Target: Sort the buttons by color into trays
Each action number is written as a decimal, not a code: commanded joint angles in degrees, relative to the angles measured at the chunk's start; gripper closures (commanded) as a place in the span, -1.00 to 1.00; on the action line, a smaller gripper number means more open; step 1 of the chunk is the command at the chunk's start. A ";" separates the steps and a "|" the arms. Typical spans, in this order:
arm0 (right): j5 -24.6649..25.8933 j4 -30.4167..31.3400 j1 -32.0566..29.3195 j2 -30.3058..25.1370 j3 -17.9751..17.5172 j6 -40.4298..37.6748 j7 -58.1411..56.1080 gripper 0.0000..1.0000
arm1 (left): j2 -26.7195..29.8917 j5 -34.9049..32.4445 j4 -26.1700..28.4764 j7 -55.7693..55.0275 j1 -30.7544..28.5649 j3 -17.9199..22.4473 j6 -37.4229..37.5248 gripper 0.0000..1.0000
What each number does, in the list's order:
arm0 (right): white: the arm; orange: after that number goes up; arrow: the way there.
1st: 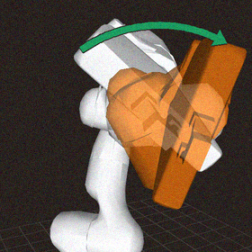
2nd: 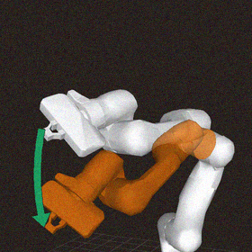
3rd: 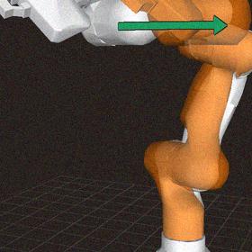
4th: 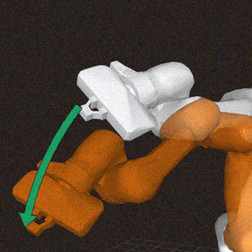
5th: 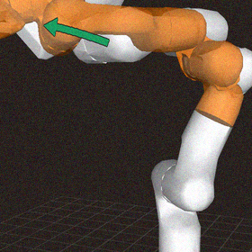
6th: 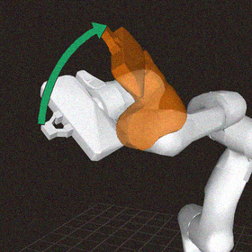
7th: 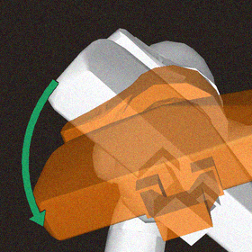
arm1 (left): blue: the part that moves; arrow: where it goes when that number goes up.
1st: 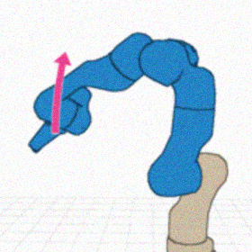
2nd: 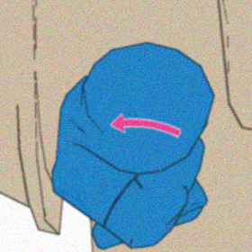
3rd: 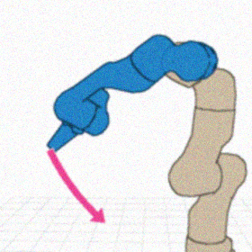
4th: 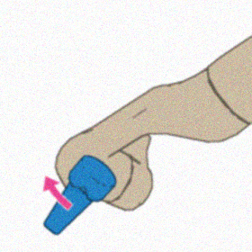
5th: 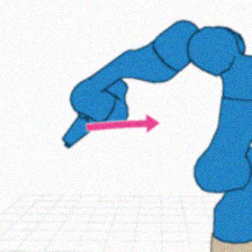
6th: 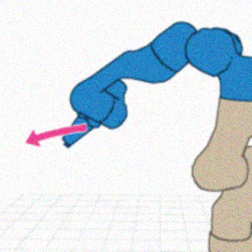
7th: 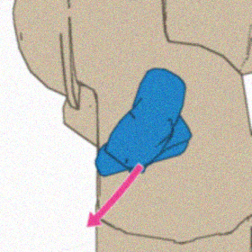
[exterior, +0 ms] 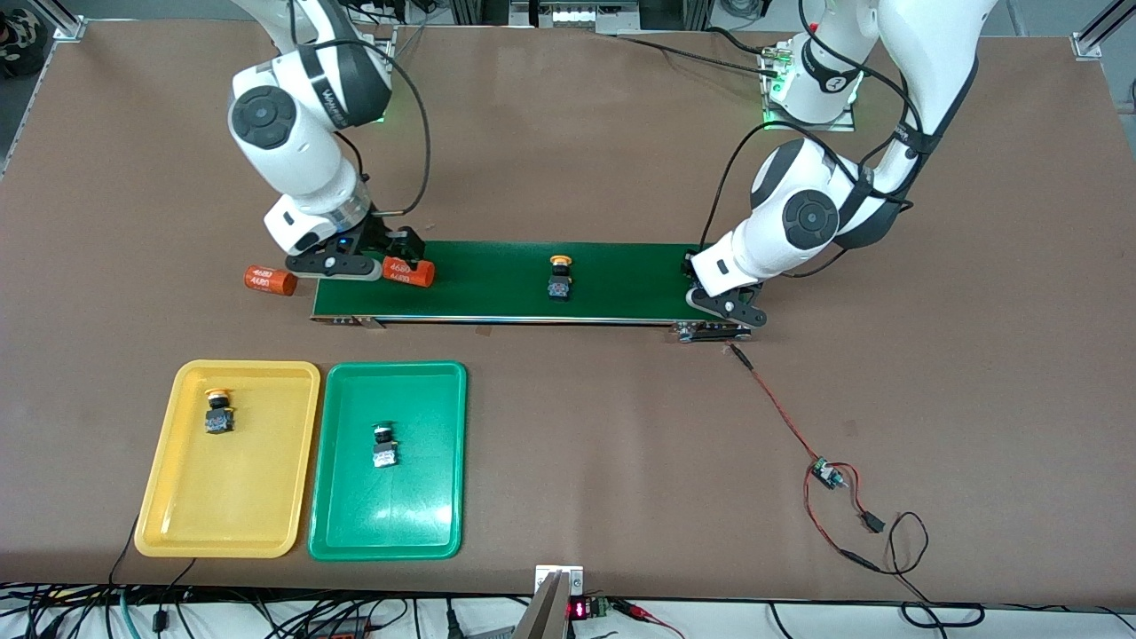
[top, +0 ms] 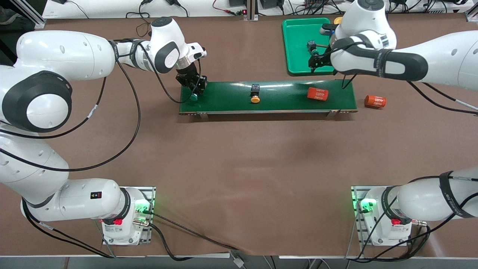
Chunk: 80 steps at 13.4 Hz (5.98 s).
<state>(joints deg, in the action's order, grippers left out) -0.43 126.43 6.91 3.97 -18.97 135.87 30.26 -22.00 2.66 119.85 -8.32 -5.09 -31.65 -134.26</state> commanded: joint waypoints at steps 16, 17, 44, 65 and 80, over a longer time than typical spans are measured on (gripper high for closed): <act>8.43 -2.75 4.86 7.45 -2.30 -0.43 12.45 -0.94 | 3.36 -0.28 -1.47 -3.99 0.60 3.79 2.59 -1.00; 9.04 -3.29 5.04 8.41 -2.39 -0.34 12.63 -0.94 | 5.20 -0.46 -1.47 -3.90 0.60 3.79 3.12 -1.00; 18.18 -14.45 11.28 23.62 -1.78 -0.08 19.75 -0.85 | 9.87 -2.75 -36.89 0.65 -1.77 22.69 41.62 -1.00; 15.99 -23.06 -9.62 12.37 -0.81 -17.13 -11.68 0.70 | 10.23 -3.19 -44.01 3.57 -3.35 21.55 48.12 -1.00; 20.12 -34.75 -19.04 28.53 7.97 -8.88 -31.31 0.66 | 13.91 0.95 -39.45 7.35 4.03 32.27 46.81 -1.00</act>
<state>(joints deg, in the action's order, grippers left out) 18.72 95.03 -12.12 28.77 -11.99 125.70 -0.36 -10.55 2.62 77.47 -2.85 -0.65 0.66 -86.85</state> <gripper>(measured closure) 0.573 0.000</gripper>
